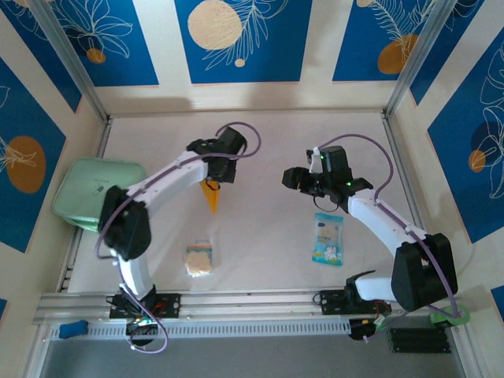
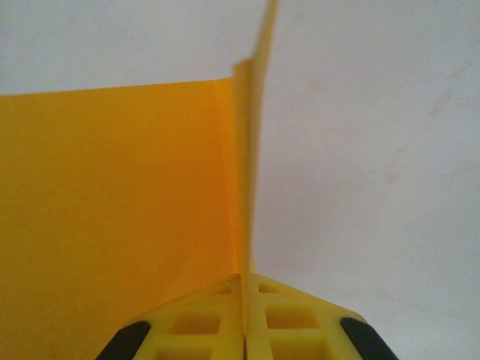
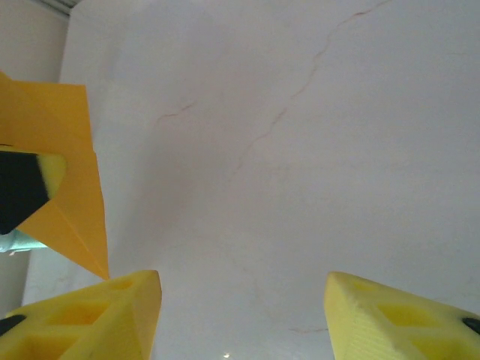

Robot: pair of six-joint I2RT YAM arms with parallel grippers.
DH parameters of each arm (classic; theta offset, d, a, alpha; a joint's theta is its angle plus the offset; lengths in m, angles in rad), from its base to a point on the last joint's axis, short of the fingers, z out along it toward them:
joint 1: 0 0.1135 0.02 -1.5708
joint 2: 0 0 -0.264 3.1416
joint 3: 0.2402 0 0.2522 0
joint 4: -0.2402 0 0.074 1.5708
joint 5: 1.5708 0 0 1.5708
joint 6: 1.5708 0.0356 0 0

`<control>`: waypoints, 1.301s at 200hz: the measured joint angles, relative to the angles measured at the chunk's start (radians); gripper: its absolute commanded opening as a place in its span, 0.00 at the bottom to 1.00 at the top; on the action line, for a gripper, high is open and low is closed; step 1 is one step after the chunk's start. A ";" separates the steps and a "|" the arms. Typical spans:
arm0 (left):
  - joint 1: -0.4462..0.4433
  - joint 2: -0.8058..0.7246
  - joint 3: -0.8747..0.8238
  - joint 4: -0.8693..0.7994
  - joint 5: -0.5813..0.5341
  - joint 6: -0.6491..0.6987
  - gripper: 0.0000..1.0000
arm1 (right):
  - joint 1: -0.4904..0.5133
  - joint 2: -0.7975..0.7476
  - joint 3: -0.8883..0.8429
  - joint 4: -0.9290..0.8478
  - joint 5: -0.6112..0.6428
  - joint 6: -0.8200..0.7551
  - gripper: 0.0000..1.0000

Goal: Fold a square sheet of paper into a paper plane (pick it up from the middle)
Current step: Turn over the paper at the center of the table.

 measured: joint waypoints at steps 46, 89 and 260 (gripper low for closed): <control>-0.037 0.249 0.142 -0.145 -0.215 0.011 0.08 | -0.001 0.000 -0.019 -0.014 0.037 0.000 0.59; -0.061 0.377 0.204 -0.186 -0.290 0.006 0.13 | -0.001 0.000 -0.036 -0.018 0.049 0.000 0.59; -0.129 0.275 0.074 -0.025 0.140 -0.166 0.41 | -0.021 -0.003 -0.085 0.000 0.074 0.040 0.58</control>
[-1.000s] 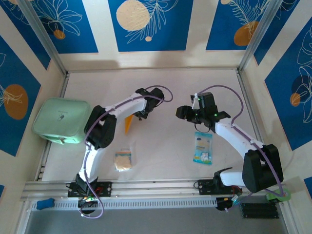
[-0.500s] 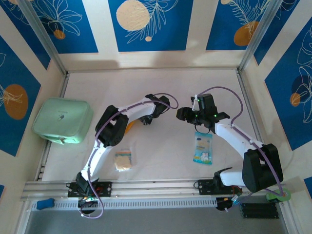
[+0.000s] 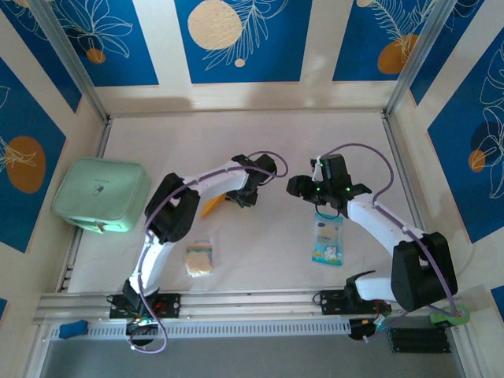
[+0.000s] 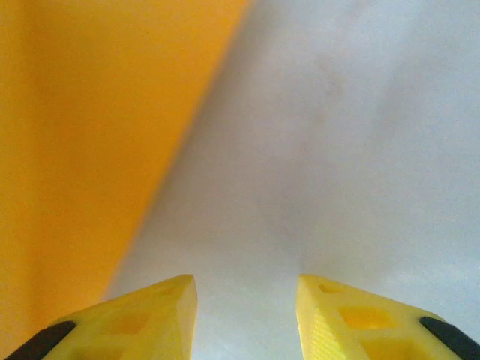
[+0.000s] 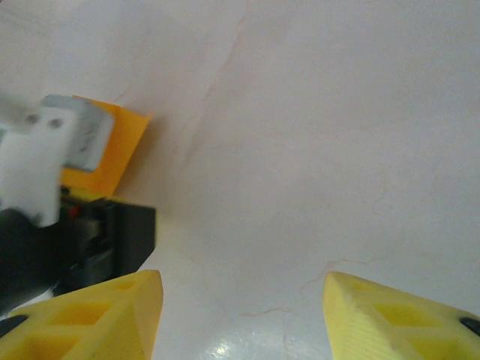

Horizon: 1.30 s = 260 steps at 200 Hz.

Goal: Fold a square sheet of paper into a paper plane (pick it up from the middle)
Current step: Turn over the paper at the center of the table, then move the paper to the center of the table.

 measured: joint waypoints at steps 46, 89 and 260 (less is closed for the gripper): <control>-0.016 -0.226 -0.252 0.240 0.343 -0.091 0.42 | -0.017 -0.015 -0.024 0.024 0.004 0.018 0.58; 0.080 -0.408 -0.462 0.406 0.461 -0.117 0.41 | -0.017 -0.013 -0.024 0.045 -0.011 0.026 0.58; 0.330 -0.309 -0.597 0.663 0.467 -0.086 0.40 | 0.005 0.045 -0.023 0.072 -0.043 0.040 0.58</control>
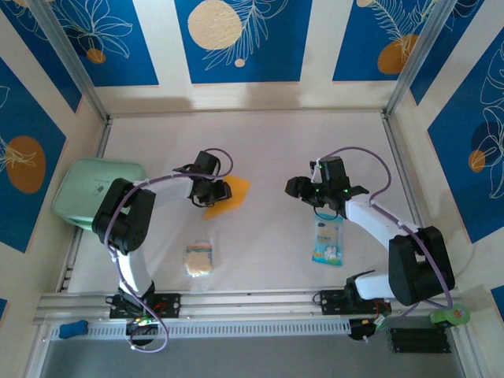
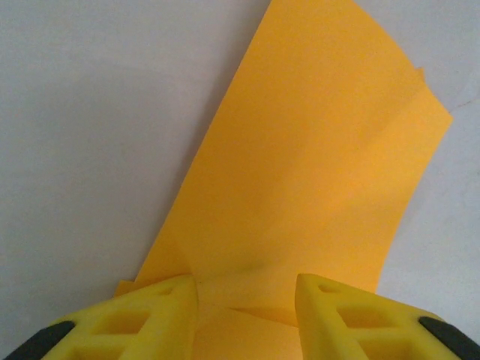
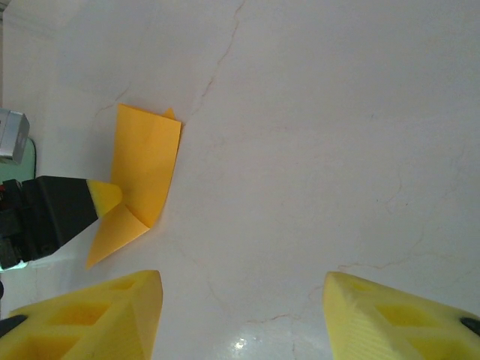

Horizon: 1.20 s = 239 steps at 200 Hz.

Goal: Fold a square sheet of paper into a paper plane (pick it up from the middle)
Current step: Move the paper to the center of the table, then fold the wing for the fifth time at the center of the table.

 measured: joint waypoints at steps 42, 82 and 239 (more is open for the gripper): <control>-0.032 0.005 -0.006 0.041 0.045 -0.003 0.37 | 0.000 0.003 0.000 0.004 -0.005 0.004 0.58; -0.143 0.025 -0.006 0.078 0.080 -0.029 0.35 | 0.001 0.038 0.000 0.028 -0.036 0.031 0.57; -0.217 0.046 -0.008 0.152 0.087 -0.132 0.31 | 0.178 0.537 0.337 0.021 -0.171 0.115 0.25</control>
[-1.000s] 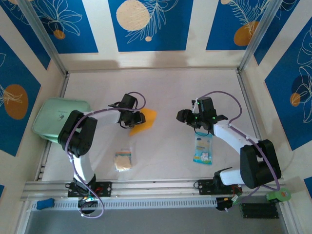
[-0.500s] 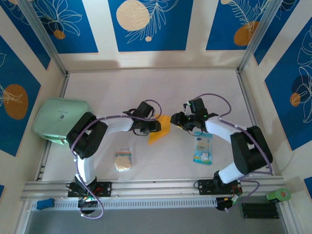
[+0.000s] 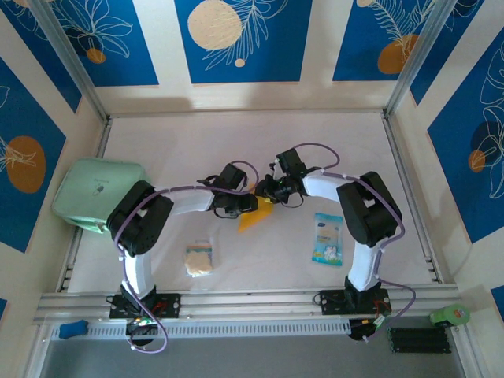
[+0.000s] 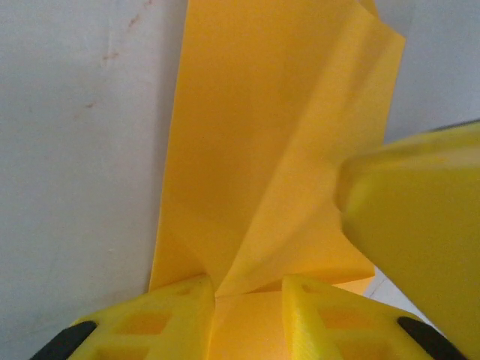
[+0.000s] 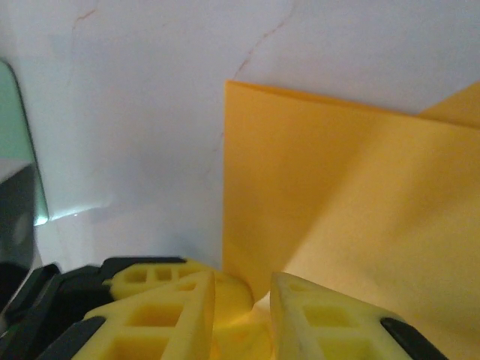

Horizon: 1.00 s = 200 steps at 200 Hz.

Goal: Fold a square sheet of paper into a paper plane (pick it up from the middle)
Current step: Fold the wing for the fifth time at the center of the table.

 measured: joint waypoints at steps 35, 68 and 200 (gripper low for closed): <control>0.000 -0.021 -0.018 -0.002 0.000 -0.003 0.32 | 0.002 0.050 0.016 -0.040 0.011 0.000 0.24; 0.000 -0.095 -0.049 -0.007 0.000 -0.013 0.32 | 0.006 0.054 0.024 -0.062 0.016 0.000 0.23; -0.003 -0.124 -0.182 0.080 0.014 -0.162 0.19 | 0.009 0.034 0.012 -0.087 0.077 0.180 0.21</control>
